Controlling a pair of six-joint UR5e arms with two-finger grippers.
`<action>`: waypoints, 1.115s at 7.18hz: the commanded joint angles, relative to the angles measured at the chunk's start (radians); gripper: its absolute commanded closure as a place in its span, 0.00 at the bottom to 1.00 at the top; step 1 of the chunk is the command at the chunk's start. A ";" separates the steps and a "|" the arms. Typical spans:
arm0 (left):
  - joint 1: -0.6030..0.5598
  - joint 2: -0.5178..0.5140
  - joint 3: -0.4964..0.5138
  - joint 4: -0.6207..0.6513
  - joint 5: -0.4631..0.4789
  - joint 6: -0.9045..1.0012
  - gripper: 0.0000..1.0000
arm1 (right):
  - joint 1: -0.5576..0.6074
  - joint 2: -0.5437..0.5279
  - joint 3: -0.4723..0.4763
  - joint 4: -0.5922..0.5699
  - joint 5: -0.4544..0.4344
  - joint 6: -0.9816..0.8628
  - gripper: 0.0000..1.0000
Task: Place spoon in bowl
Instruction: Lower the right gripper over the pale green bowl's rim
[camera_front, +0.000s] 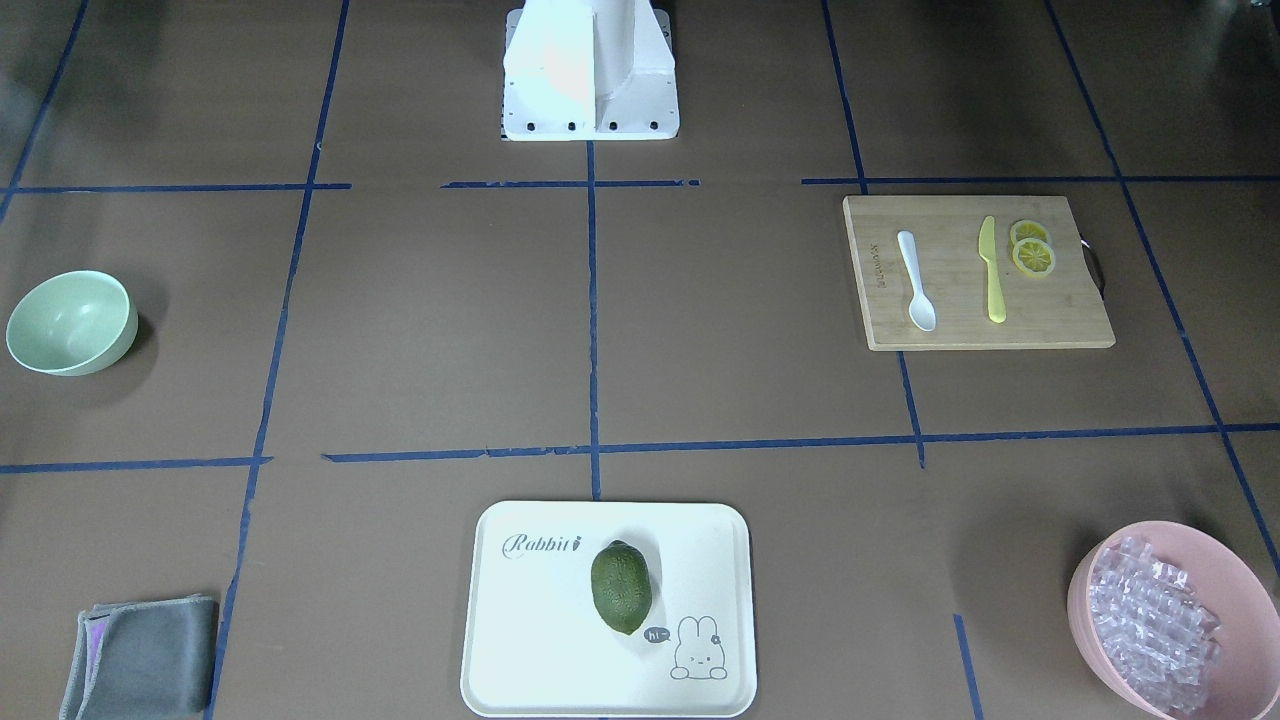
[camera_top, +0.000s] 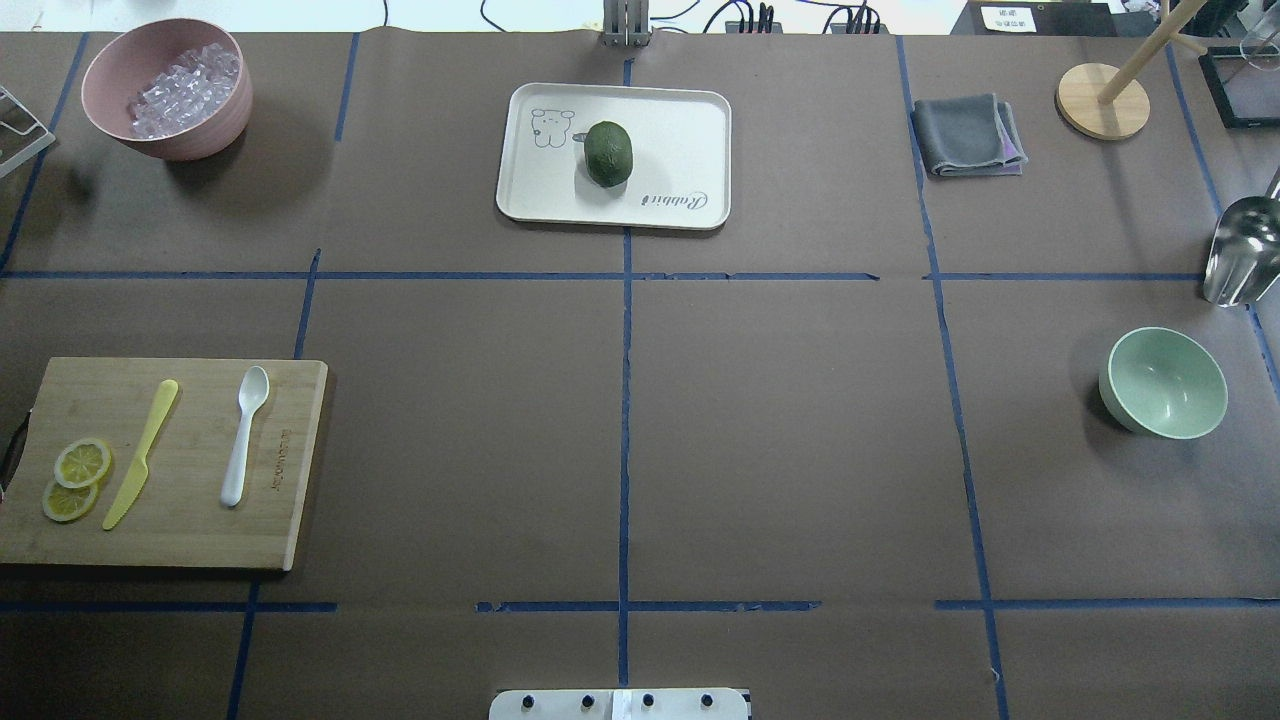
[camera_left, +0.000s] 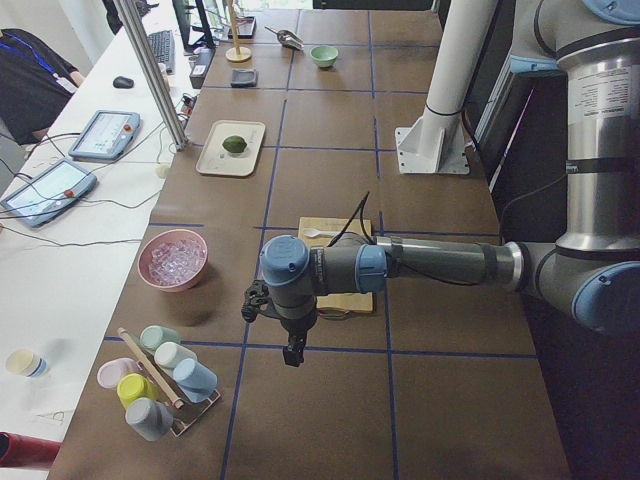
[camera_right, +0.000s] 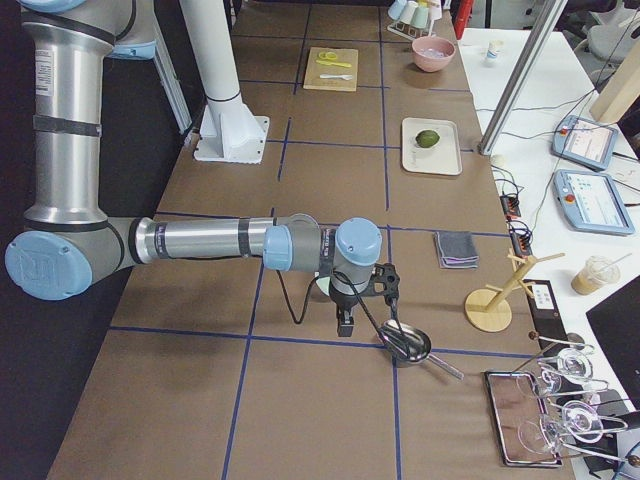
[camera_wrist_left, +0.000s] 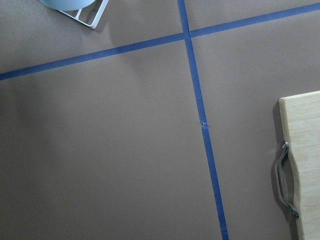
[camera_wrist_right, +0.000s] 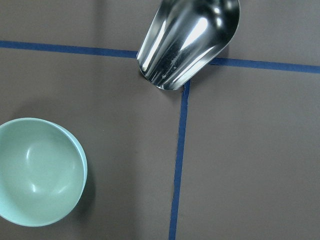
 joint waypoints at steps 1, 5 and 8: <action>0.006 0.000 -0.007 0.001 0.001 0.001 0.00 | -0.024 0.008 -0.006 0.015 -0.001 0.046 0.00; 0.012 -0.002 -0.001 -0.003 -0.003 -0.001 0.00 | -0.166 -0.011 -0.041 0.358 0.005 0.338 0.00; 0.015 -0.002 -0.008 -0.003 -0.003 -0.001 0.00 | -0.267 -0.029 -0.119 0.538 -0.003 0.394 0.01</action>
